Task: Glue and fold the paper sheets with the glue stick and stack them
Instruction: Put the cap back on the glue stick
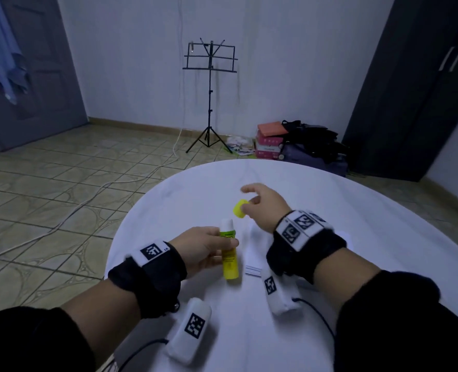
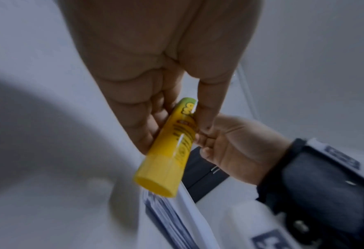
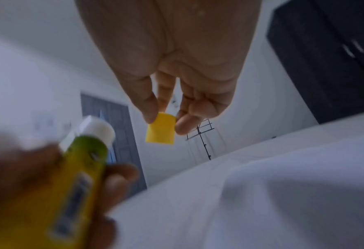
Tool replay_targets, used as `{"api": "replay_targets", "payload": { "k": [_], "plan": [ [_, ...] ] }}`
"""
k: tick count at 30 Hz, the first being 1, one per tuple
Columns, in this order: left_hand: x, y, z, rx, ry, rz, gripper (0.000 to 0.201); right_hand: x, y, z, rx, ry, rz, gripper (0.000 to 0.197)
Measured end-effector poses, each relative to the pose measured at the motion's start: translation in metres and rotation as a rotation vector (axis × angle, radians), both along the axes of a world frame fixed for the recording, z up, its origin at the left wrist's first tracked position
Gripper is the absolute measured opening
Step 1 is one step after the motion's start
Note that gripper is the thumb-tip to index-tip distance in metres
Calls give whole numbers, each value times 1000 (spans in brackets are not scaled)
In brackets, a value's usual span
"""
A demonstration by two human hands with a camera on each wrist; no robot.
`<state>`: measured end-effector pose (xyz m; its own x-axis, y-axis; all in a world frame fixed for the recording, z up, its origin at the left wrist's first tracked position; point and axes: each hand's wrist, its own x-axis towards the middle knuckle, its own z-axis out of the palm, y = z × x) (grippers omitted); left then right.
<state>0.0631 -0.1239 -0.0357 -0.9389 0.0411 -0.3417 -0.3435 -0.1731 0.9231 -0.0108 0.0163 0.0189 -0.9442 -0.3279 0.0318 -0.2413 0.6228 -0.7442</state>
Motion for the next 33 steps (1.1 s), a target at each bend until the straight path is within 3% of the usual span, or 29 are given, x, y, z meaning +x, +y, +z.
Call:
{"api": "replay_targets", "payload": {
  "k": [2,5,9,15,20,24,28,31,33],
  "plan": [
    [10,13,6,-23,19,-69,19,23,28,5,-278,-127,-37,38],
    [25,42,11,-85,51,-175,25,62,72,10,-623,-291,-42,25],
    [39,84,14,-210,103,-271,24,96,116,4,-705,-327,-24,19],
    [49,121,11,-305,117,-283,23,121,143,-3,-439,-183,5,28],
    [50,130,16,-353,115,-270,21,125,147,5,-90,57,55,36],
    [47,130,16,-391,123,-269,19,120,140,5,171,150,84,37],
    [43,128,16,-412,133,-263,20,117,134,7,210,170,-21,40],
    [40,126,16,-417,137,-284,21,117,133,12,184,89,72,55],
    [39,125,16,-430,139,-292,19,116,131,15,274,83,131,50]
  ]
}}
